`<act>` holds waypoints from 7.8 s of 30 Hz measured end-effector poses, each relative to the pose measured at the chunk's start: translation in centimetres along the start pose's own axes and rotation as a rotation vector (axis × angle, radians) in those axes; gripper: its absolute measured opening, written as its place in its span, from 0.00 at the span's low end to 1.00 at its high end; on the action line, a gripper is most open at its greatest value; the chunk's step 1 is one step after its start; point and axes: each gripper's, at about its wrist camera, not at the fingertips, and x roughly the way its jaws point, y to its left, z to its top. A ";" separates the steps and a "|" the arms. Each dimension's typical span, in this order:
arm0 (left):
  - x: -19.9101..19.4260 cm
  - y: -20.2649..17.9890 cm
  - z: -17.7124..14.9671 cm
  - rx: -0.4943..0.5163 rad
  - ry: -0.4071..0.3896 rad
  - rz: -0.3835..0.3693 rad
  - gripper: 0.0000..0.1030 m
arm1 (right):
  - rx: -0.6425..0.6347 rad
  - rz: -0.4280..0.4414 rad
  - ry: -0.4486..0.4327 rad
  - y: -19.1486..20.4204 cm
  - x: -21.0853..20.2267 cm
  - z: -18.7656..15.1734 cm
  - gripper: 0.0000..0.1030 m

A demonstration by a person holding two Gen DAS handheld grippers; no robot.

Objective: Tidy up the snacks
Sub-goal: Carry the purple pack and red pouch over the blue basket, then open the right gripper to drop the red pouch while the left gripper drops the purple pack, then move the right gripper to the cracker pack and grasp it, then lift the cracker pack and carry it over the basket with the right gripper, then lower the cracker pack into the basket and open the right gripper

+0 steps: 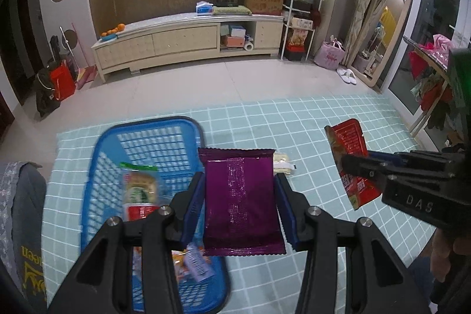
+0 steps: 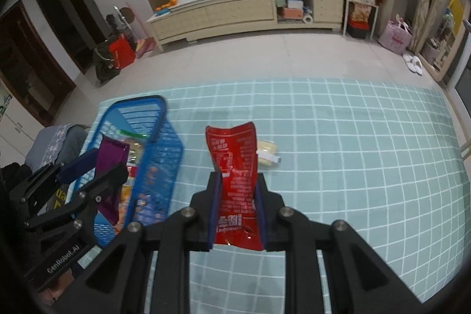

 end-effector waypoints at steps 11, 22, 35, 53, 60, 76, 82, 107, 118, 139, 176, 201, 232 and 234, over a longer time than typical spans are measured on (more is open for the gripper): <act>-3.0 6.3 -1.0 -0.052 -0.012 0.047 0.43 | -0.082 0.074 -0.010 6.8 0.3 0.3 0.25; -3.3 11.4 -2.5 -0.118 -0.001 0.084 0.43 | -0.170 0.111 0.045 12.4 3.9 0.5 0.25; -0.8 14.3 -2.0 -0.138 0.035 0.098 0.44 | -0.208 0.101 0.125 15.4 9.8 2.6 0.25; 0.9 15.6 -1.5 -0.151 0.069 0.097 0.44 | -0.254 0.005 0.109 15.7 12.0 4.4 0.61; 1.0 15.3 -1.3 -0.150 0.070 0.094 0.44 | -0.215 0.027 0.100 14.4 11.1 4.4 0.82; 3.8 11.9 -0.6 -0.100 0.098 0.030 0.44 | -0.142 0.013 0.080 10.6 9.8 3.9 1.00; 5.8 10.7 0.0 -0.098 0.129 -0.009 0.44 | -0.126 -0.014 0.074 8.9 9.9 3.7 1.00; 7.0 8.6 0.5 -0.085 0.158 -0.006 0.70 | 0.025 -0.024 0.038 3.0 7.1 3.4 1.00; 5.9 10.1 0.7 -0.123 0.187 0.029 0.70 | 0.029 -0.036 0.071 1.8 6.5 3.8 1.00; 11.4 11.2 1.6 -0.203 0.334 0.051 0.70 | -0.081 -0.083 0.246 -1.2 15.2 5.5 1.00; 14.5 10.5 -0.4 -0.214 0.397 0.101 0.70 | -0.535 0.013 0.401 -0.2 19.9 1.9 0.50; 1.7 10.8 -1.3 -0.186 0.226 0.076 0.70 | -0.435 0.052 0.156 6.5 4.1 3.1 0.50; -2.3 17.8 -5.2 -0.245 0.174 0.089 0.70 | -0.296 0.057 0.185 17.3 6.2 0.1 0.50; -1.8 17.8 -5.5 -0.238 0.180 0.089 0.70 | -0.271 0.024 0.209 17.3 7.0 -0.2 0.50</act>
